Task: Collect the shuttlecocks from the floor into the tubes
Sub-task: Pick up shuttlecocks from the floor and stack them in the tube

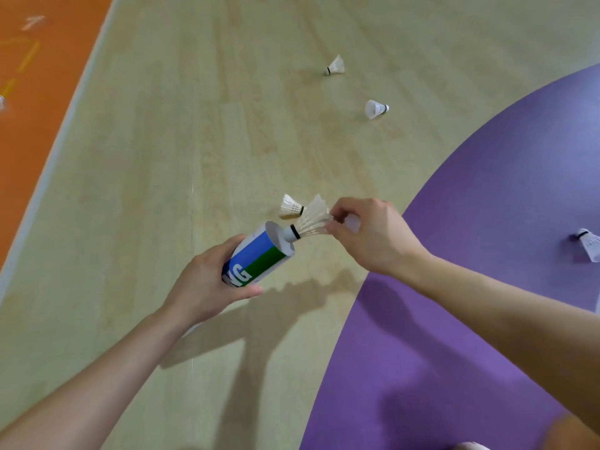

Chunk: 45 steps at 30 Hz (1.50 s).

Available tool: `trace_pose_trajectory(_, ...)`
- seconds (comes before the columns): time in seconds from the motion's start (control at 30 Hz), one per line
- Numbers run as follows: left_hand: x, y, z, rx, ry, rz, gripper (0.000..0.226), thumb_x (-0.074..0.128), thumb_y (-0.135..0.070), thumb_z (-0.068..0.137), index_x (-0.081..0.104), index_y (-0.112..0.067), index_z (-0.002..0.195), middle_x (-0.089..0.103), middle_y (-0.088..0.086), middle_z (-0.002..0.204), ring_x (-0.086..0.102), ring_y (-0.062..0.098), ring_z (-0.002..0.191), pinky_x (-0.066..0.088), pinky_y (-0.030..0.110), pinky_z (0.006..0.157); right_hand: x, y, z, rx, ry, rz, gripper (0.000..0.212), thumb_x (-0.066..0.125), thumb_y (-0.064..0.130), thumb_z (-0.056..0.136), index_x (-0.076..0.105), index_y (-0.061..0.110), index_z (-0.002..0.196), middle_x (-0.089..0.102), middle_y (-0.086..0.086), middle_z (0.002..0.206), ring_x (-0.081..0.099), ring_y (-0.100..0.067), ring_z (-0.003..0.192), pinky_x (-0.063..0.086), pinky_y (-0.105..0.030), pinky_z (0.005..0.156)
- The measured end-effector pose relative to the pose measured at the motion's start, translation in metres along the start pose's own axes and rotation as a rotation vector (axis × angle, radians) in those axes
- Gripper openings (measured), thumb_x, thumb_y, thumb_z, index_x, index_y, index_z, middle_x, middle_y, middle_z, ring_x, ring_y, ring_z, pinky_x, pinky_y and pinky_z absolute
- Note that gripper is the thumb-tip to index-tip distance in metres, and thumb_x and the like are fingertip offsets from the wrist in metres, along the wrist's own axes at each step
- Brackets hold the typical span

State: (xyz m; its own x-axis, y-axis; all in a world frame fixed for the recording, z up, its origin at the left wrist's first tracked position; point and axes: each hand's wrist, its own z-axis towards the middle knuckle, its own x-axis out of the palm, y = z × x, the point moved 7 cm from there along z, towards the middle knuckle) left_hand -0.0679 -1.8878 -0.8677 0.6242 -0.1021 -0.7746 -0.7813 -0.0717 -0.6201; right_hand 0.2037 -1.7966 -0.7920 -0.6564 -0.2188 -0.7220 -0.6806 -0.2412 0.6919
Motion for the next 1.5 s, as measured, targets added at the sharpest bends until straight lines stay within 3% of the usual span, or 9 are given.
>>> trace_pose_trajectory(0.3, 0.007, -0.011, 0.006, 0.108, -0.005, 0.008, 0.086, 0.099, -0.05, 0.071, 0.054, -0.057, 0.144, 0.074, -0.017, 0.112, 0.071, 0.011, 0.098, 0.061, 0.044, 0.086, 0.05, 0.029, -0.022, -0.072, 0.227, -0.002, 0.019, 0.06, 0.025, 0.099, 0.077, 0.029, 0.107, 0.072, 0.012, 0.09, 0.061, -0.012, 0.079, 0.049, -0.029, 0.071)
trace_pose_trajectory(0.47, 0.0, -0.009, 0.007, 0.115, -0.039, 0.05, 0.088, 0.099, -0.054, 0.069, 0.051, -0.056, 0.142, 0.071, -0.016, 0.11, 0.068, 0.012, 0.096, 0.06, 0.042, 0.084, 0.063, 0.034, -0.033, -0.039, 0.537, 0.054, 0.041, 0.061, 0.02, 0.091, 0.059, 0.038, 0.127, 0.069, 0.01, 0.078, 0.067, -0.004, 0.063, 0.052, -0.025, 0.064)
trace_pose_trajectory(0.6, 0.002, -0.017, 0.006, 0.135, -0.028, 0.074, 0.093, 0.089, -0.068, 0.066, 0.046, -0.055, 0.147, 0.07, -0.018, 0.117, 0.068, 0.011, 0.102, 0.06, 0.041, 0.086, 0.069, 0.033, -0.035, -0.033, 0.617, 0.086, 0.041, 0.062, 0.016, 0.089, 0.055, 0.032, 0.126, 0.074, 0.001, 0.074, 0.068, -0.008, 0.06, 0.061, -0.037, 0.069)
trace_pose_trajectory(0.7, 0.002, -0.024, 0.008, 0.149, -0.02, 0.121, 0.093, 0.088, -0.069, 0.067, 0.045, -0.054, 0.148, 0.068, -0.018, 0.115, 0.067, 0.011, 0.101, 0.06, 0.041, 0.085, 0.077, 0.031, -0.038, 0.007, 0.674, 0.066, 0.052, 0.064, 0.019, 0.09, 0.049, 0.025, 0.14, 0.079, -0.001, 0.082, 0.07, -0.009, 0.066, 0.058, -0.03, 0.067)
trace_pose_trajectory(0.87, -0.001, -0.023, 0.011, 0.126, -0.035, 0.151, 0.091, 0.095, -0.059, 0.07, 0.047, -0.054, 0.147, 0.067, -0.018, 0.113, 0.066, 0.011, 0.099, 0.059, 0.041, 0.084, 0.086, 0.03, -0.03, 0.029, 0.667, 0.146, 0.048, 0.066, 0.017, 0.09, 0.053, 0.027, 0.136, 0.08, -0.003, 0.086, 0.072, -0.01, 0.067, 0.054, -0.022, 0.063)
trace_pose_trajectory(1.03, -0.019, 0.005, 0.017, -0.026, -0.134, 0.227, 0.083, 0.094, -0.06, 0.07, 0.052, -0.051, 0.141, 0.07, -0.019, 0.103, 0.068, 0.013, 0.093, 0.059, 0.039, 0.079, 0.083, 0.018, -0.001, 0.045, 0.418, 0.218, 0.049, 0.065, 0.015, 0.087, 0.063, 0.033, 0.134, 0.073, 0.01, 0.079, 0.066, -0.003, 0.065, 0.049, -0.018, 0.062)
trace_pose_trajectory(1.1, -0.031, 0.016, 0.022, -0.091, -0.166, 0.279, 0.081, 0.092, -0.064, 0.071, 0.053, -0.047, 0.14, 0.072, -0.017, 0.106, 0.07, 0.017, 0.093, 0.06, 0.04, 0.078, 0.078, 0.017, 0.02, 0.013, 0.258, 0.162, 0.043, 0.062, 0.016, 0.089, 0.067, 0.032, 0.129, 0.068, 0.022, 0.093, 0.062, 0.001, 0.078, 0.043, -0.014, 0.066)
trace_pose_trajectory(1.2, -0.047, 0.026, 0.031, -0.159, -0.215, 0.324, 0.084, 0.091, -0.069, 0.071, 0.052, -0.04, 0.14, 0.074, -0.01, 0.108, 0.071, 0.02, 0.091, 0.061, 0.041, 0.077, 0.086, 0.008, 0.06, -0.057, 0.122, 0.005, 0.036, 0.058, 0.015, 0.089, 0.072, 0.026, 0.121, 0.069, 0.01, 0.117, 0.062, -0.015, 0.099, 0.046, -0.025, 0.079)
trace_pose_trajectory(1.5, -0.06, 0.036, 0.036, -0.244, -0.215, 0.277, 0.075, 0.094, -0.061, 0.071, 0.056, -0.04, 0.132, 0.069, -0.018, 0.094, 0.069, 0.017, 0.085, 0.06, 0.039, 0.077, 0.203, -0.043, 0.143, -0.358, 0.423, -0.741, 0.048, 0.056, 0.002, 0.092, 0.062, 0.015, 0.138, 0.056, -0.003, 0.144, 0.066, -0.032, 0.116, 0.056, -0.043, 0.097)
